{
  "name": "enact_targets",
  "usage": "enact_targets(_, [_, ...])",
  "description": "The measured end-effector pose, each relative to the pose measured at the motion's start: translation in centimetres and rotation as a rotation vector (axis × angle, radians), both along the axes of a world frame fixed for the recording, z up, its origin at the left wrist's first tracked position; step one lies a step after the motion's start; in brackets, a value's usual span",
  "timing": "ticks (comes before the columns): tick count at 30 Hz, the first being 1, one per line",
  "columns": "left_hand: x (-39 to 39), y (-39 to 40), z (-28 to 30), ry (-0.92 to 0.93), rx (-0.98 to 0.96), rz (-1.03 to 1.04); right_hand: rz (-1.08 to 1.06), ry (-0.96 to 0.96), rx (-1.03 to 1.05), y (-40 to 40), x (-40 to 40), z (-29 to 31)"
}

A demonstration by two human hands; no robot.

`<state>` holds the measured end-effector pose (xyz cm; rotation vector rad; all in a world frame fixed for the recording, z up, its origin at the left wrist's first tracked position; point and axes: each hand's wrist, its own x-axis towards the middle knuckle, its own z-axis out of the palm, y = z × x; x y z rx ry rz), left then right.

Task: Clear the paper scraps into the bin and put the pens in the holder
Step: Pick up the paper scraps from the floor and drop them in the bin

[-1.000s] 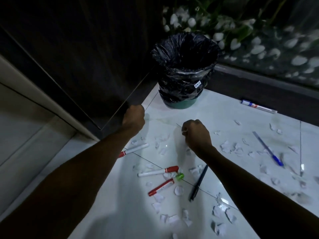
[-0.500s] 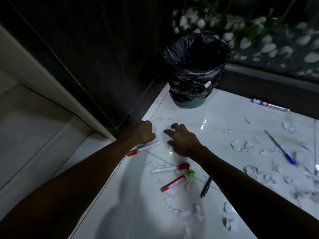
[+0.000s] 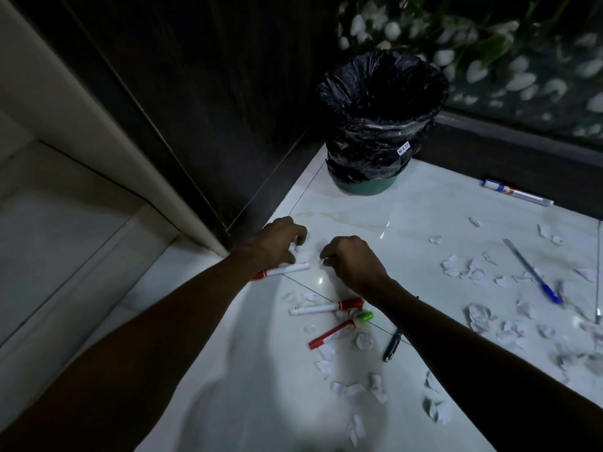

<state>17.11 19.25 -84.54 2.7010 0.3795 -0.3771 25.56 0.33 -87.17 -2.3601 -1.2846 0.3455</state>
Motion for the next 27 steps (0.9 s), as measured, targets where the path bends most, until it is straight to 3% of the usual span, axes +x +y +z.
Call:
enact_targets(5, [0.4,-0.6,-0.1,-0.101,0.035,0.008,-0.214,0.185,0.144,-0.9,0.8,1.1])
enact_targets(15, [-0.6,-1.5,-0.2,-0.165,-0.049,0.002,-0.359,0.254,0.159,-2.7,1.0,1.7])
enact_targets(21, [0.2,-2.7,-1.0,-0.184,-0.013,0.127,-0.304,0.198,0.277,-1.1,1.5,4.5])
enact_targets(27, [0.5,-2.0,-0.9,-0.251,-0.182,0.439,-0.360,0.265,0.530,1.8,3.4,8.5])
